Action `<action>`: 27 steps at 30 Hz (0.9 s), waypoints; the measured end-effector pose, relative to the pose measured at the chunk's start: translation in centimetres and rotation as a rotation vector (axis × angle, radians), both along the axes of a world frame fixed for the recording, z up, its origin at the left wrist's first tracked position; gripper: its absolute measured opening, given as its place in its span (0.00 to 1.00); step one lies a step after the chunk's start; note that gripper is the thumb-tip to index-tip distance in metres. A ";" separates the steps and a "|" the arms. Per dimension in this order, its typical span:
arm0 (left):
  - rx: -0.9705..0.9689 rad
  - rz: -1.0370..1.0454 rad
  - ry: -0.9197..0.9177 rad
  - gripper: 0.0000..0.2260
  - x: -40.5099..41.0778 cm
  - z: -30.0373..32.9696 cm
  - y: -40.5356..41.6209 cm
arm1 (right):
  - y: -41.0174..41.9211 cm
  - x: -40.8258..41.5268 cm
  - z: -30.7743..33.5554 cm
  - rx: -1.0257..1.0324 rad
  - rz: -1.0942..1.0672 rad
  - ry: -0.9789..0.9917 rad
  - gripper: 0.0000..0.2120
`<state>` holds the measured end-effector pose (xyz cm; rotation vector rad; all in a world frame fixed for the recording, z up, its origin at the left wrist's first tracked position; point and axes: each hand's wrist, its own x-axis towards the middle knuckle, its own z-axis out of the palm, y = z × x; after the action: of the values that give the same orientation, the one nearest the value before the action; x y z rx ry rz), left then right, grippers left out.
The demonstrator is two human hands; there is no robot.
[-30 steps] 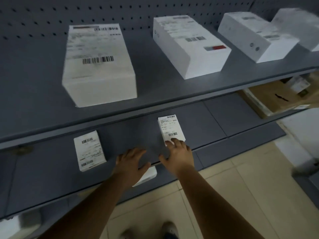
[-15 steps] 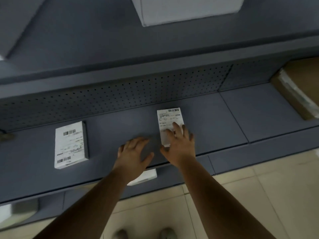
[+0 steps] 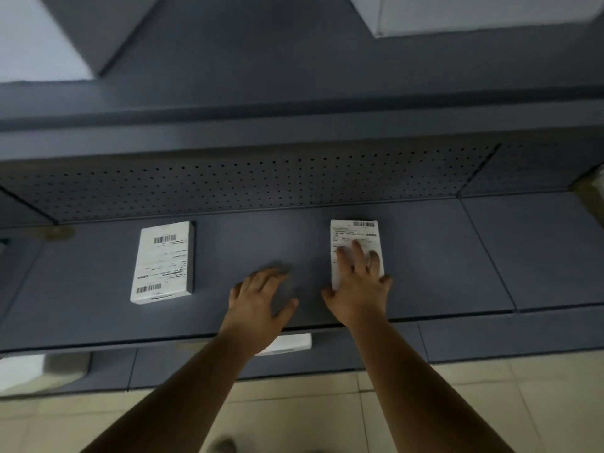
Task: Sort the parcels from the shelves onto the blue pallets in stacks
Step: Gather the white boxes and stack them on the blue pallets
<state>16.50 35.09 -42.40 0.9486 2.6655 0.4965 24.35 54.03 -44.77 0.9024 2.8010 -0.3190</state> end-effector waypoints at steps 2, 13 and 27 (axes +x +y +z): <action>-0.013 0.006 -0.008 0.28 -0.4 0.6 -0.7 | -0.2 -0.2 0.7 0.001 0.004 -0.024 0.41; 0.005 0.154 0.071 0.33 -4.3 3.7 -7.0 | -6.5 -3.9 6.7 0.077 0.090 0.106 0.34; -0.094 0.249 0.000 0.33 -11.9 -0.1 -14.3 | -15.4 -7.6 5.4 0.120 0.073 0.314 0.32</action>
<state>4.56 20.77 -42.51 0.5936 2.7941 0.4177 16.73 38.62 -39.37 0.8359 3.1625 -0.3091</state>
